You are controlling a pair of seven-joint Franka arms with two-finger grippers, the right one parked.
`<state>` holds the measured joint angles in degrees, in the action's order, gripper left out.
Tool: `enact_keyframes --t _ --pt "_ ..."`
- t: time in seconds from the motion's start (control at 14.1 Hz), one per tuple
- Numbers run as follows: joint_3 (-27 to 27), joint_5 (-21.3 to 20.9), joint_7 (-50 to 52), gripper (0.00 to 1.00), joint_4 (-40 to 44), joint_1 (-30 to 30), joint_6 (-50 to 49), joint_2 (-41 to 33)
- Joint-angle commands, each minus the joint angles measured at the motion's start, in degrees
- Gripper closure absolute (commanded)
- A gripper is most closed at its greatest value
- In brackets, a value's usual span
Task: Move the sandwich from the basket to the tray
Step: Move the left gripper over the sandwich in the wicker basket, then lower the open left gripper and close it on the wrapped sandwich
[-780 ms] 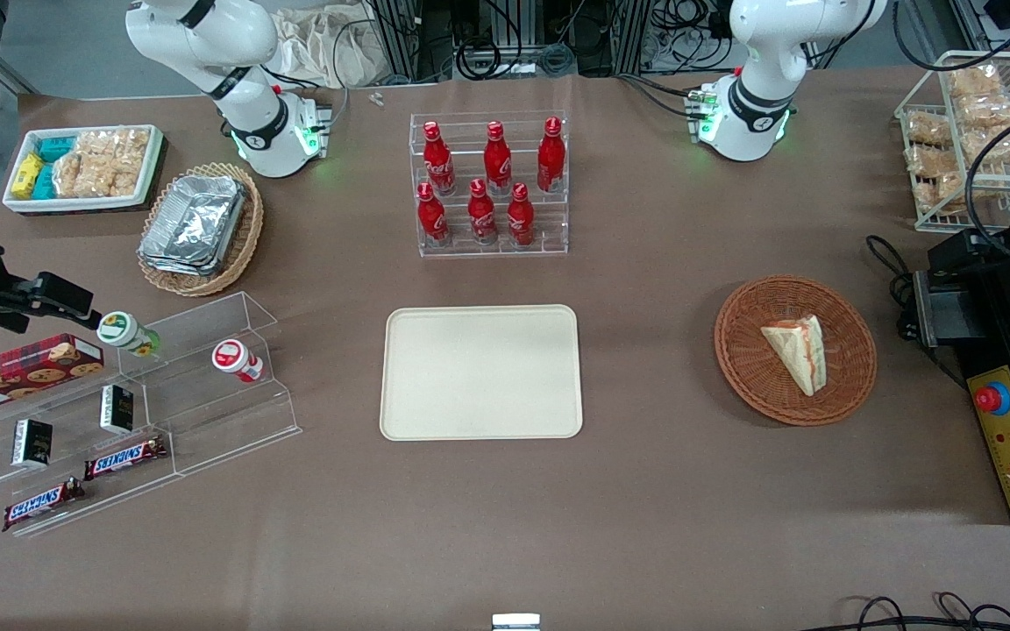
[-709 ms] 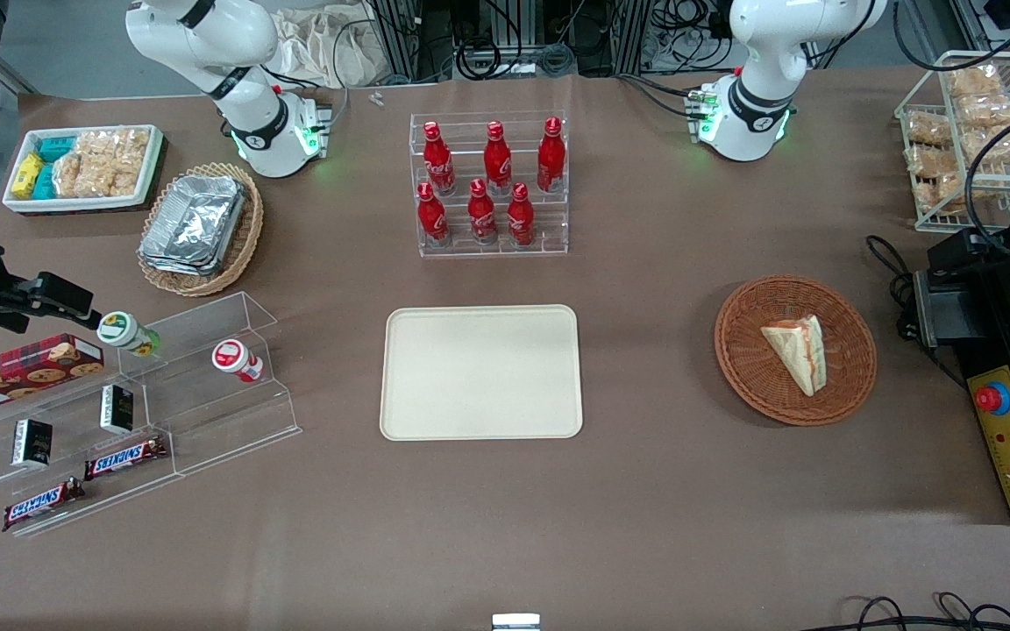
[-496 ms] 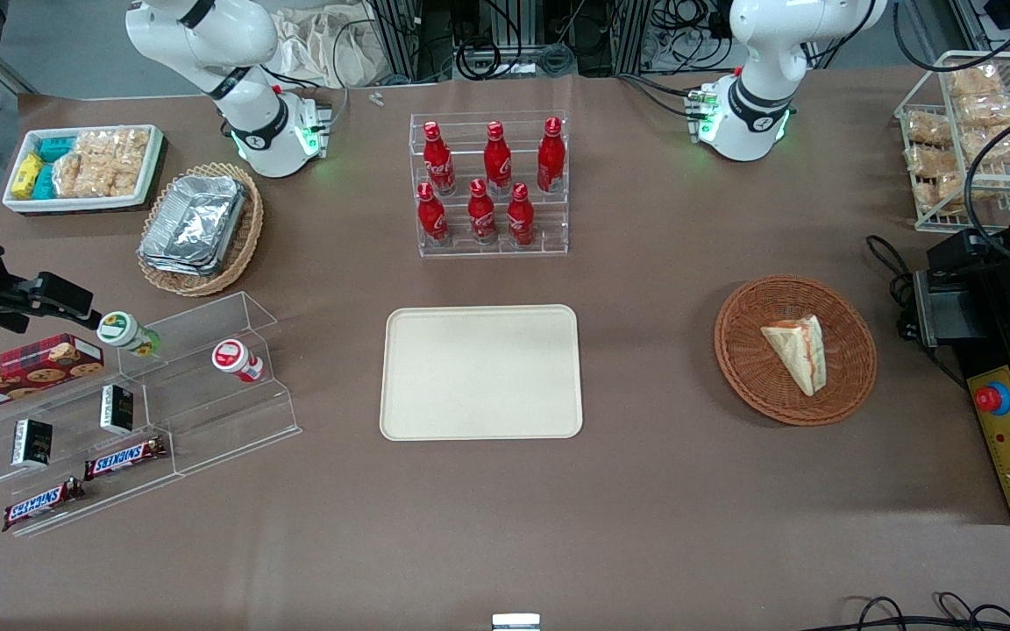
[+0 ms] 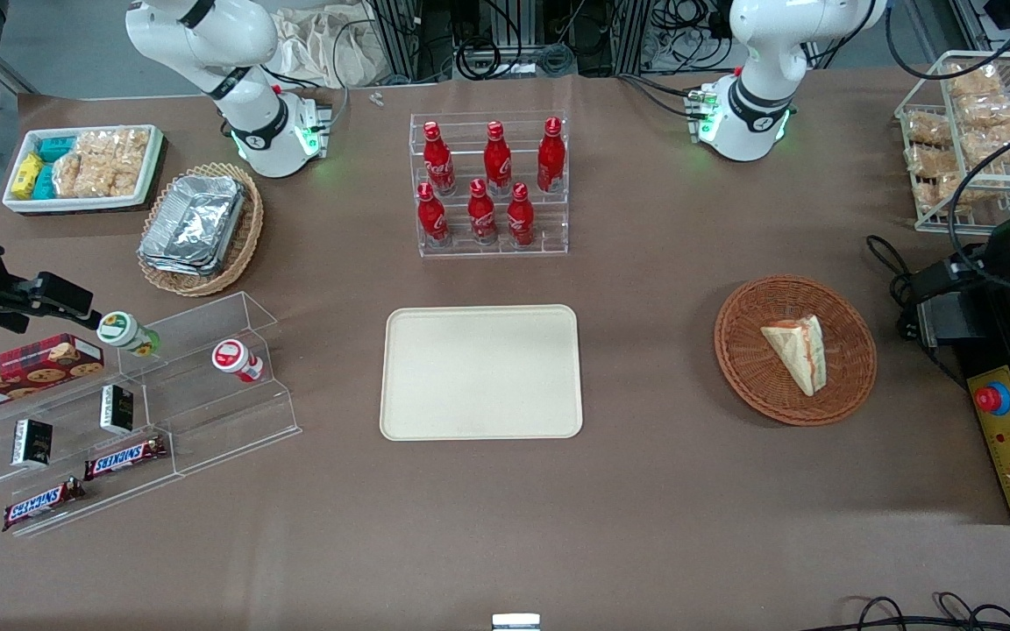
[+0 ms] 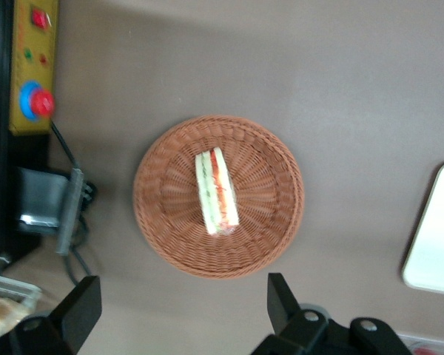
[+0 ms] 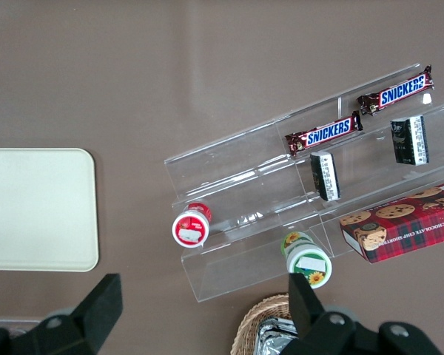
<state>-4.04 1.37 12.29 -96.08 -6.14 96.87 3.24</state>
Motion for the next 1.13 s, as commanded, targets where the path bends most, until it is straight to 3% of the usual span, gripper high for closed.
enact_keyframes --t 0.0,0.21,0.64,1.06 --pt "-0.09 2.50 7.03 0.01 -9.28 -0.72 4.97 -3.33" --pt "-0.36 2.67 17.29 0.01 -15.51 -0.63 11.82 -3.41" --pt "-1.85 2.59 21.19 0.01 -28.80 -0.63 26.42 -3.94" --pt "-4.14 2.23 26.30 0.01 -31.53 -0.63 35.39 2.64"
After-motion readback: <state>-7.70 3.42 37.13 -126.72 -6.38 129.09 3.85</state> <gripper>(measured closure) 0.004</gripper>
